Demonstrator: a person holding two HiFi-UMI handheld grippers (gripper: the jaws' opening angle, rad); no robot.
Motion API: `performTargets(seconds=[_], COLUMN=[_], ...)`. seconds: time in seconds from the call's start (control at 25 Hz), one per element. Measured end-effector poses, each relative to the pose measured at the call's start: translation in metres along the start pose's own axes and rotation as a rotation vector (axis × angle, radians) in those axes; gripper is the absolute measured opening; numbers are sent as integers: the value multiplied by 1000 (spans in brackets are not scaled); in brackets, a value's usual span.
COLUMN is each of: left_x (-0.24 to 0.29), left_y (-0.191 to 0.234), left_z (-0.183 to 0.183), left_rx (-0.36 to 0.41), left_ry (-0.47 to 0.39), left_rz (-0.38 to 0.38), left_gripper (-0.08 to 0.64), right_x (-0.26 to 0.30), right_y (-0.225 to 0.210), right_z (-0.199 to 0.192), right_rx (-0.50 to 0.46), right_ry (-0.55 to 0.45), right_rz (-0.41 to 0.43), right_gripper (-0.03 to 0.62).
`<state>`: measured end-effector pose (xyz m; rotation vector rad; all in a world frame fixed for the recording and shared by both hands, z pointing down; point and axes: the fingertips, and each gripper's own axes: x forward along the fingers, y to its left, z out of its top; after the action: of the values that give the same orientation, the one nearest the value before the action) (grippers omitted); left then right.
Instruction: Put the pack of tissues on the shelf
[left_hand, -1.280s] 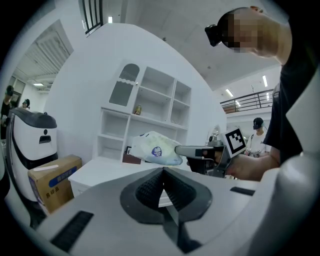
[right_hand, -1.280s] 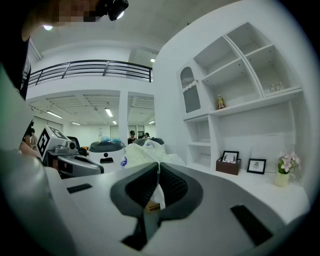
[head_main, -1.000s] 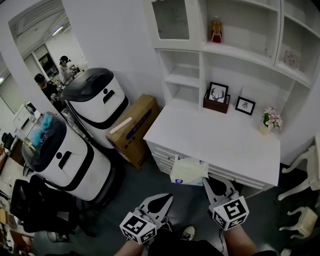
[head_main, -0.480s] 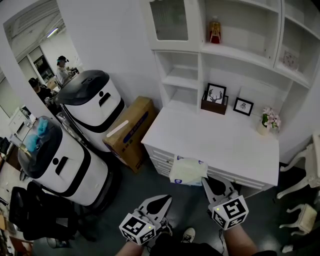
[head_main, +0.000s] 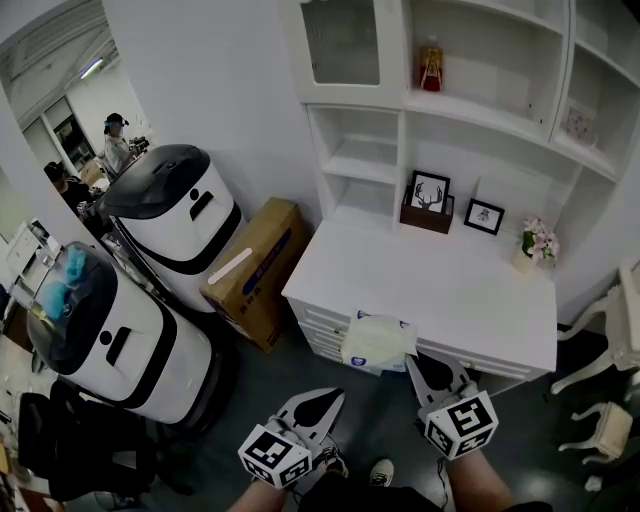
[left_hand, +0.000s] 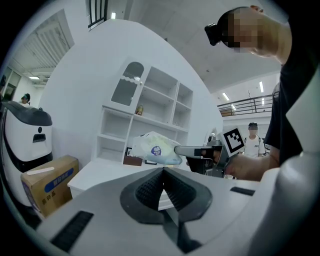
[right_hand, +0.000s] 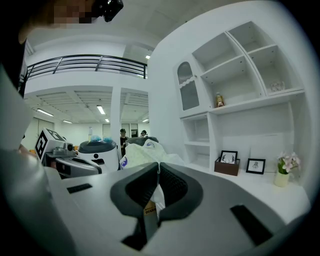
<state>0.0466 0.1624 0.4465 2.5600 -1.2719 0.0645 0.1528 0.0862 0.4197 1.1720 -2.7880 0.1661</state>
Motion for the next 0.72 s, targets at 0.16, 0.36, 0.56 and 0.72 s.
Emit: performTargets(seconds=[0.16, 0.36, 0.56, 0.72], left_x=[-5, -12, -15, -16], left_y=[16, 38, 58, 77], left_z=[7, 12, 18, 22], left_rx=[4, -2, -2, -5], left_ry=[-3, -8, -13, -16], left_rz=[-10, -23, -40, -48], left_gripper=[5, 5, 5, 5], right_x=[15, 34, 53, 70], right_y=[6, 15, 19, 22], right_z=[3, 8, 14, 14], right_rx=[7, 8, 2, 0], right_ry=[1, -1, 0, 4], right_rz=[-13, -31, -50, -62], right_gripper=[6, 6, 6, 7])
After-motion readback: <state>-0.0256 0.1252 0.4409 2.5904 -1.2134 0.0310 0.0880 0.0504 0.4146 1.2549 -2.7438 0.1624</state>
